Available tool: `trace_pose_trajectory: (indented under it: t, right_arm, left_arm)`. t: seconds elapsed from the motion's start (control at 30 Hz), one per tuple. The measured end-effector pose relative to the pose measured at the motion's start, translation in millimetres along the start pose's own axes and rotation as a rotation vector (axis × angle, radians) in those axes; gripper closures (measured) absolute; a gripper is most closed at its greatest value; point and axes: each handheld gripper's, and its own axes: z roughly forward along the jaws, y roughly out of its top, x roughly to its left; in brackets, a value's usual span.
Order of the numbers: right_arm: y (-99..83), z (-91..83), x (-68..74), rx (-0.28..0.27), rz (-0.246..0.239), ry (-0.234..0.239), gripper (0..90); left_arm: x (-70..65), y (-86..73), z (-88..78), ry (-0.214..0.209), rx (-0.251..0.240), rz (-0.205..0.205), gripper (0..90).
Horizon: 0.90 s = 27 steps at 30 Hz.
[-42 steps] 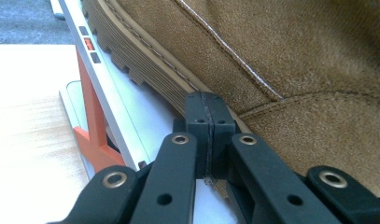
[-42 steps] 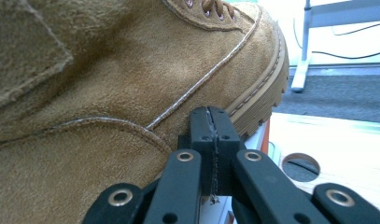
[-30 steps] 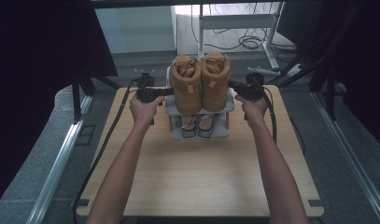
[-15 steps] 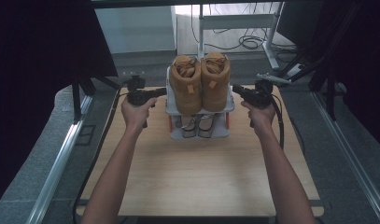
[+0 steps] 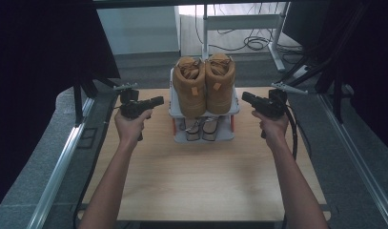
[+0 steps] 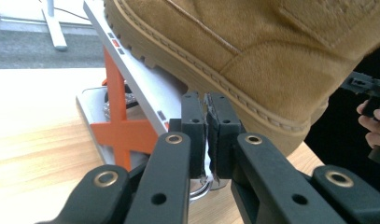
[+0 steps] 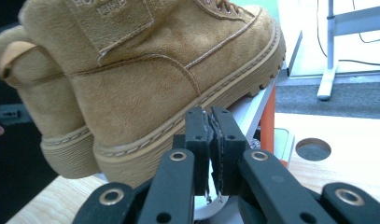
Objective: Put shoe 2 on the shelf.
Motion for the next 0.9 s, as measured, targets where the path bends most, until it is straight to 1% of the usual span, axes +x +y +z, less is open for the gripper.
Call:
trace_pose_trajectory:
  t: [0.1, 0.2, 0.23, 0.27, 0.37, 0.4, 0.5, 0.67, 0.7, 0.73, 0.77, 0.8, 0.83, 0.87, 0.9]
  right_arm:
    - [-4.9, -6.6, -0.6, -0.004, 0.004, 0.006, 84.9]
    - [-11.4, -13.7, -1.0, -0.017, 0.006, 0.018, 84.1]
    - [-11.4, -13.7, -1.0, -0.017, 0.006, 0.018, 84.1]
    - [-16.5, -17.7, -1.5, -0.017, 0.003, 0.022, 82.9]
    - [-20.6, -19.9, -2.3, -0.017, -0.001, 0.021, 82.1]
    - [-25.1, -21.5, -3.3, -0.011, 0.001, 0.02, 80.6]
    - [-32.7, -22.6, -4.4, -0.001, 0.004, 0.018, 78.8]
    - [-48.9, -23.3, -6.2, 0.012, 0.016, 0.023, 74.9]
    - [-52.9, -23.7, -6.2, 0.014, 0.009, 0.022, 73.8]
    - [-57.3, -24.0, -5.8, 0.018, 0.01, 0.022, 72.5]
    - [-61.9, -24.2, -6.2, 0.019, 0.005, 0.023, 72.1]
    - [-66.7, -24.9, -5.9, 0.024, 0.005, 0.03, 71.8]
    - [-71.5, -25.4, -5.6, 0.028, -0.001, 0.037, 71.2]
    - [-71.5, -25.4, -5.6, 0.028, -0.001, 0.037, 71.2]
    - [-76.3, -26.0, -5.2, 0.036, -0.012, 0.035, 70.6]
  left_arm:
    - [-1.0, -5.5, -7.1, 0.007, -0.008, 0.016, 85.8]
    - [0.5, -9.1, -12.6, 0.01, -0.016, 0.014, 85.2]
    - [0.5, -9.1, -12.6, 0.01, -0.016, 0.014, 84.7]
    - [1.9, -11.9, -15.9, 0.012, -0.02, 0.016, 84.1]
    - [2.9, -17.0, -19.6, 0.01, -0.027, 0.013, 83.2]
    - [4.2, -22.2, -21.4, 0.008, -0.027, 0.008, 81.1]
    - [7.7, -33.1, -24.0, -0.001, -0.028, -0.003, 78.9]
    - [15.9, -56.0, -25.2, -0.005, -0.012, -0.015, 72.4]
    - [17.5, -61.0, -25.6, -0.004, -0.011, -0.016, 71.2]
    - [17.5, -61.0, -25.6, -0.004, -0.011, -0.016, 69.9]
    - [20.4, -71.3, -25.8, -0.012, -0.013, -0.031, 68.6]
    - [20.9, -75.8, -25.5, -0.017, -0.006, -0.029, 67.3]
    - [20.9, -75.8, -25.5, -0.017, -0.006, -0.029, 66.6]
    - [20.1, -80.4, -25.9, -0.005, -0.005, -0.017, 66.6]
    - [20.1, -85.6, -26.8, 0.0, -0.01, -0.01, 65.8]
